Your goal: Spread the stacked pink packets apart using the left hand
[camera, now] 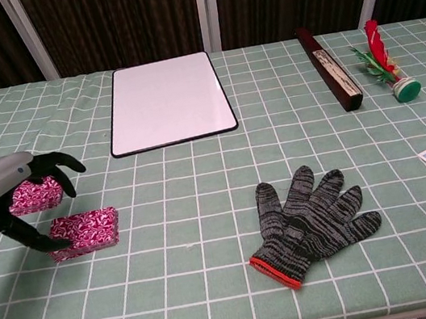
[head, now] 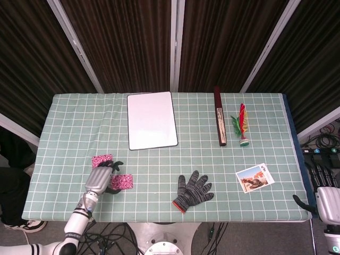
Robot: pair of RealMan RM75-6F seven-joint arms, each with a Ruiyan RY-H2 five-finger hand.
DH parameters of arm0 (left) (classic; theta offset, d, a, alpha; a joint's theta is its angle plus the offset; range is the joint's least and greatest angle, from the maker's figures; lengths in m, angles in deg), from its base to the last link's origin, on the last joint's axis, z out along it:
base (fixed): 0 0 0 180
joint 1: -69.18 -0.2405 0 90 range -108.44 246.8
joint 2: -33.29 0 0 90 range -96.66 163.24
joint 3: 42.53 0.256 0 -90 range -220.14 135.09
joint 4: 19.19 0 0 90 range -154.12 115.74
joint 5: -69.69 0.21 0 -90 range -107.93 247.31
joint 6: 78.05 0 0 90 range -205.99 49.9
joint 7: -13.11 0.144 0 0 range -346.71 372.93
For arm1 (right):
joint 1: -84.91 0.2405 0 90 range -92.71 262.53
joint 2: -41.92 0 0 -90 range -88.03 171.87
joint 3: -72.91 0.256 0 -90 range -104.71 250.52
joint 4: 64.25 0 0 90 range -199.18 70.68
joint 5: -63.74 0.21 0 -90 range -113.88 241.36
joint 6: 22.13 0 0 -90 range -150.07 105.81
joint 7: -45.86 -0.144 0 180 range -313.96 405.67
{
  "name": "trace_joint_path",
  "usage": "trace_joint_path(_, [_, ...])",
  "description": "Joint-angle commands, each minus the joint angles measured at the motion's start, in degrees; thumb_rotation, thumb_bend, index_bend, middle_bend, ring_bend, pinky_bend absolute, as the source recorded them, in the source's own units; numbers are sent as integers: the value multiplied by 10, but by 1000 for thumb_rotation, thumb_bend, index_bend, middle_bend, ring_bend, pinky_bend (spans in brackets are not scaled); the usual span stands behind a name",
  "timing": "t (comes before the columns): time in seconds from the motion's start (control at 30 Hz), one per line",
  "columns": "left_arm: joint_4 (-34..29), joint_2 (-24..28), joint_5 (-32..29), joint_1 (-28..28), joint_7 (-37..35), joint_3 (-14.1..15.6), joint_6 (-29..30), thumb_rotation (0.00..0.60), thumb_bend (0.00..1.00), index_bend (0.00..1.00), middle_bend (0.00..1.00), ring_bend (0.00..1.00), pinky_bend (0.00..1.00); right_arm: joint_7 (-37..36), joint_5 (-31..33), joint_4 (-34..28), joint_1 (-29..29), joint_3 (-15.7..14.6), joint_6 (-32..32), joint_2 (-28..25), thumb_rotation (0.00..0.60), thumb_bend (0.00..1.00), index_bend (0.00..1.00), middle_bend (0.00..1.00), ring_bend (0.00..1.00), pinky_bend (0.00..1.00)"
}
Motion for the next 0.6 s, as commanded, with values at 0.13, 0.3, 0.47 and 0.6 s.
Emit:
trace_joint_path(0.13, [31,-33,32,-4,3,17,18,600,115,186,292,118,175,-2,0,2,2,0,-3,1,600,88,0,0,0,0])
trace_joint_path(0.3, [55,-51,40,-3,9,21,20,600,115,186,294,118,175,-5,-1,3,2,-1,-4,-1,600,87,0,0,0,0])
trace_joint_path(0.47, [83,-66,44,-5,6,20,21,600,115,186,307,118,175,-8,1,7,2,-2,-6,-1,600,87,0,0,0,0])
trace_joint_path(0.6, [89,-68,41,-6,8,20,19,600,117,186,329,118,176,-9,1,8,2,-2,-7,0,600,87,0,0,0,0])
